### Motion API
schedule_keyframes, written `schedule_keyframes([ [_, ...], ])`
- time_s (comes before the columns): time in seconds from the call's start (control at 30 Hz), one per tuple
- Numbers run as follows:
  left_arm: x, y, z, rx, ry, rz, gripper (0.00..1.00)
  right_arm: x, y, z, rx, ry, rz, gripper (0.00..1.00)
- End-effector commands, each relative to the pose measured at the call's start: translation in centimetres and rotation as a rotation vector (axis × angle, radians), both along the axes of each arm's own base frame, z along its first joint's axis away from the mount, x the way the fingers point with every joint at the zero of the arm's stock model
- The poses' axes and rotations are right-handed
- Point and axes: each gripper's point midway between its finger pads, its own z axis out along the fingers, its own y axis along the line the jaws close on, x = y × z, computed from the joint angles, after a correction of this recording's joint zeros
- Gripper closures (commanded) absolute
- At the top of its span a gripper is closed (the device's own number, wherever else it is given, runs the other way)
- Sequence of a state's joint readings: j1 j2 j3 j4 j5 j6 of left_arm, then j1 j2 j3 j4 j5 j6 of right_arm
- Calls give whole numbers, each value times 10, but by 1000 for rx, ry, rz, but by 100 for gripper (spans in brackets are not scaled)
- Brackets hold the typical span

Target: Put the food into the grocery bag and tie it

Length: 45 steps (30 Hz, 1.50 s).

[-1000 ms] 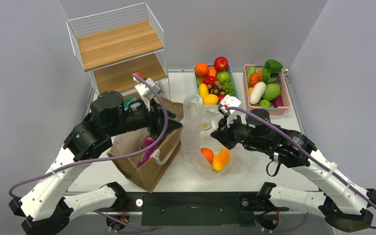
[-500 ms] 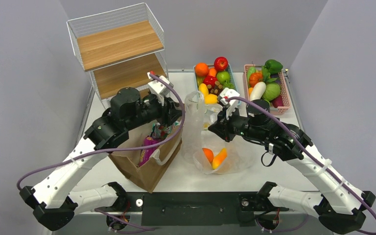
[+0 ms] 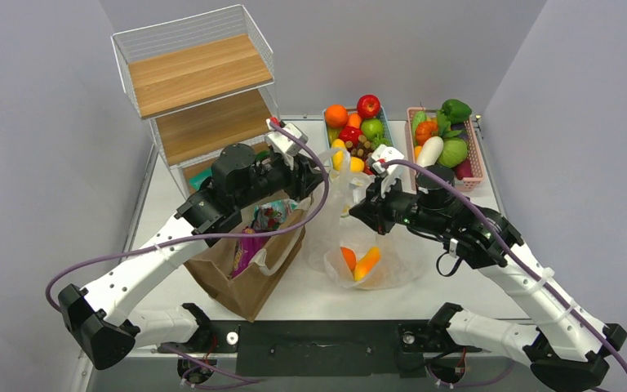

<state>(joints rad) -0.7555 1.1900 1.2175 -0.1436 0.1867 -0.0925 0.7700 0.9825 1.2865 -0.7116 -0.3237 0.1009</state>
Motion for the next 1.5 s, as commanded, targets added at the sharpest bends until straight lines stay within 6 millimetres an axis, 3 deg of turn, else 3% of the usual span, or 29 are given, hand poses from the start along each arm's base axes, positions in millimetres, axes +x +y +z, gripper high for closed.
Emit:
schedule_keyframes([
  [0.0, -10, -17, 35, -111, -124, -125, 61, 1, -3, 17, 55, -62, -2, 100],
  [0.27, -34, -23, 21, -107, -121, -222, 61, 0, -11, 13, 56, -66, -25, 100],
  [0.53, -10, -32, 1, -41, -194, -164, 61, 0, -12, 13, 64, -73, -28, 100],
  [0.7, -31, -48, -7, -54, -316, -341, 59, -1, -15, 15, 70, -81, -33, 100],
  [1.0, -69, -45, 1, -142, -432, -489, 51, -3, -19, 16, 77, -88, -38, 100],
  [1.47, -92, -47, 18, -304, -447, -585, 46, -9, -23, 16, 97, -82, -38, 100],
])
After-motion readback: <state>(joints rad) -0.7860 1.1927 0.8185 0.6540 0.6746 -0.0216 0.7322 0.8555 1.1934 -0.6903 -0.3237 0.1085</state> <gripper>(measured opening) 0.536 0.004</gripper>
